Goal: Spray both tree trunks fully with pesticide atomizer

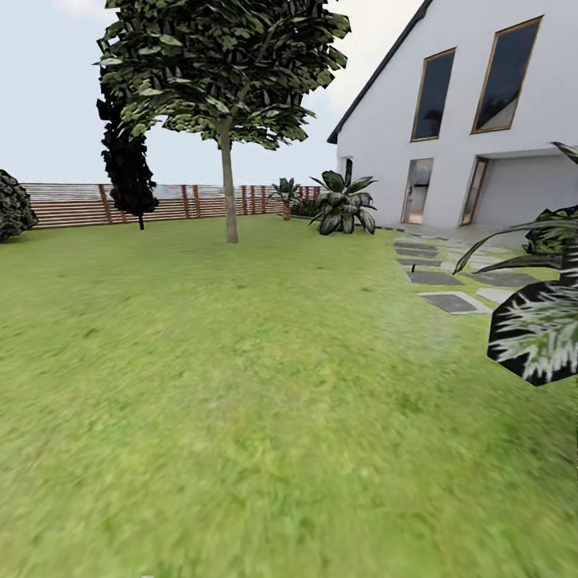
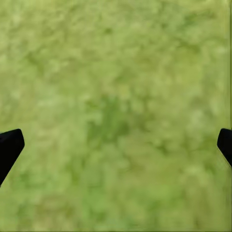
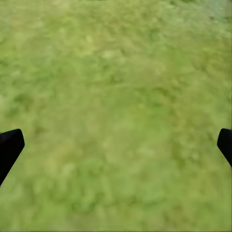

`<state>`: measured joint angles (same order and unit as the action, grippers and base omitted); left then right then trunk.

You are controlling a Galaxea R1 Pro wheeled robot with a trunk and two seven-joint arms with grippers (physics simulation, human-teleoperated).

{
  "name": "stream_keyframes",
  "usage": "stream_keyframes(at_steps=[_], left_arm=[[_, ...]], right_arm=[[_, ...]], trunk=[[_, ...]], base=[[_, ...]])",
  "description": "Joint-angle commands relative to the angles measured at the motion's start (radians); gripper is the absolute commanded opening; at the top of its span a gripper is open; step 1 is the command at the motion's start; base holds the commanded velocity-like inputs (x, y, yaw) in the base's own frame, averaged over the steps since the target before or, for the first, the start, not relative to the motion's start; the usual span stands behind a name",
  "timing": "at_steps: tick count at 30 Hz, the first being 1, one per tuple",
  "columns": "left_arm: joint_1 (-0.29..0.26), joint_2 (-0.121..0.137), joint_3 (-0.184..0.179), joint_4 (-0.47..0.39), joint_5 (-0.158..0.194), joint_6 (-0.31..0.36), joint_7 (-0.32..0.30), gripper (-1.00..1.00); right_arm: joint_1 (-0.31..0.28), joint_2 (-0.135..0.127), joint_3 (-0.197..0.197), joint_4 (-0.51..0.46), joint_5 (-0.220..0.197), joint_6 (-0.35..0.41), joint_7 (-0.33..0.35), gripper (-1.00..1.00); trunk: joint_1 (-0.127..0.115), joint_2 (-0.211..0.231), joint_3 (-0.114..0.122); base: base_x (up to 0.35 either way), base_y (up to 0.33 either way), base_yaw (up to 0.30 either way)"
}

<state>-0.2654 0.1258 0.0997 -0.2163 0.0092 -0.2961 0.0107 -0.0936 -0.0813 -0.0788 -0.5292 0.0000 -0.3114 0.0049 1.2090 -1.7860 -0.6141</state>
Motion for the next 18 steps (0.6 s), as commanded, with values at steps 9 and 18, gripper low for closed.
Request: stream_keyframes(at_steps=[9,18], left_arm=[[0.0,0.0,0.0,0.0,0.0,0.0,0.0,1.0],[0.0,0.0,0.0,0.0,0.0,0.0,0.0,1.0]], right_arm=[[0.0,0.0,0.0,0.0,0.0,0.0,0.0,1.0],[0.0,0.0,0.001,0.002,0.001,0.0,0.001,1.0]], trunk=[[0.0,0.0,0.0],[0.0,0.0,0.0]], base=[[0.338,0.0,-0.233],[0.338,0.0,-0.061]])
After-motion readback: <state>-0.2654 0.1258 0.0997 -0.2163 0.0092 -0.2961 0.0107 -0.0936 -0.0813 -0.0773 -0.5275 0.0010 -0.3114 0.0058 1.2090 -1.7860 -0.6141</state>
